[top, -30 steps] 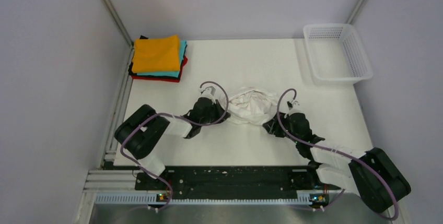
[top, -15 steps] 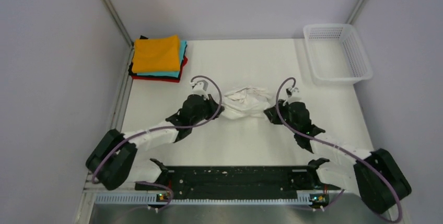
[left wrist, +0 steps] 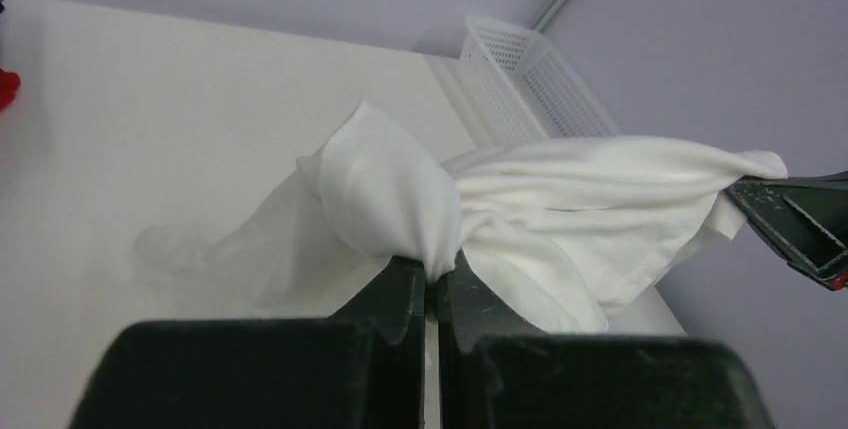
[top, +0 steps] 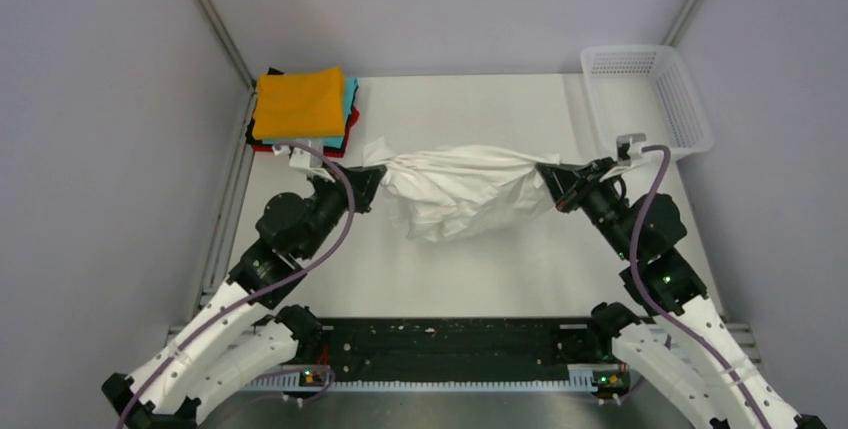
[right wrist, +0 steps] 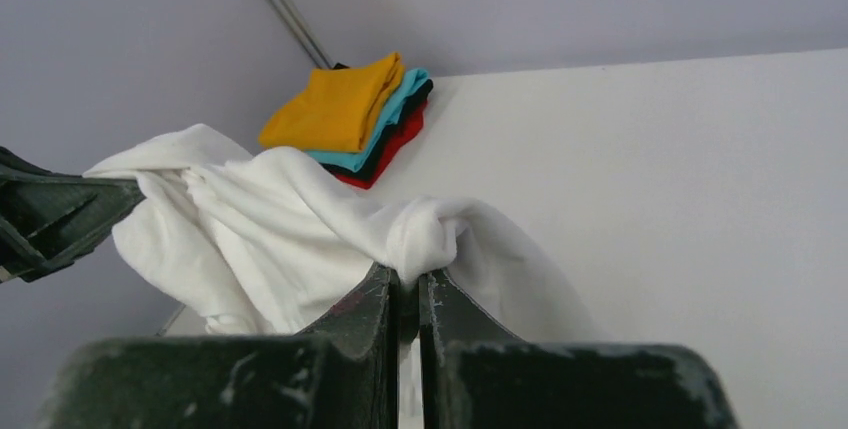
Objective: Fold and stack the t-shirts
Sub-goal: Flatten out the tshirt
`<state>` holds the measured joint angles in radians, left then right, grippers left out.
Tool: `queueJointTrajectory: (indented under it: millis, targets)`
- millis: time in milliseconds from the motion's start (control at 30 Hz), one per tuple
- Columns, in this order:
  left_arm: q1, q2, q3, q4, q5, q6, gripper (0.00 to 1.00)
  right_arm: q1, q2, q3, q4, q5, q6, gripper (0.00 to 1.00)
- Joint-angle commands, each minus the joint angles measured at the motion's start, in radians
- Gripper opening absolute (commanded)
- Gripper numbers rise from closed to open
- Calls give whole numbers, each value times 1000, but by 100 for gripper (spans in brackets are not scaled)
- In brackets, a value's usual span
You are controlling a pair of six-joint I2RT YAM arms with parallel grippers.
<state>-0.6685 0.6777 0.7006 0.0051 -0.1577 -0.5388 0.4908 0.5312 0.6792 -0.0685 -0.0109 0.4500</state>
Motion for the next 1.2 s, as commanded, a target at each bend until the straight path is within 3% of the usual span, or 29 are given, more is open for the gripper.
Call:
queueJointTrajectory:
  millis: [0, 133, 267, 433, 600, 667, 833, 1000, 1067, 1133, 1167]
  targets:
    - [1, -35, 26, -31, -66, 79, 0, 9, 46, 60, -49, -8, -48, 0]
    - [4, 41, 2, 25, -221, 113, 0, 9, 133, 80, -44, 93, -65, 0]
    - [51, 202, 90, 11, -348, 121, 0, 9, 279, 163, -47, 218, -99, 0]
    - [277, 446, 408, 5, -31, 109, 0, -9, 504, 453, -49, 305, -223, 0]
    - [326, 675, 904, -238, 47, 188, 0, -36, 670, 788, -96, 276, -304, 0]
    - [325, 694, 990, -286, 52, 204, 0, -47, 688, 834, -127, 256, -320, 0]
    - [325, 555, 806, -241, 72, 213, 0, -57, 596, 718, -163, 199, -339, 0]
    - [325, 415, 451, -311, 234, 147, 0, -57, 476, 539, -405, 70, -263, 2]
    - [325, 371, 309, -317, 220, 91, 21, -56, 421, 429, -435, 73, -217, 12]
    - [325, 343, 202, -330, 114, 45, 47, -56, 383, 314, -453, 110, -177, 33]
    - [324, 339, 172, -361, 44, 14, 85, -57, 369, 275, -461, 139, -159, 49]
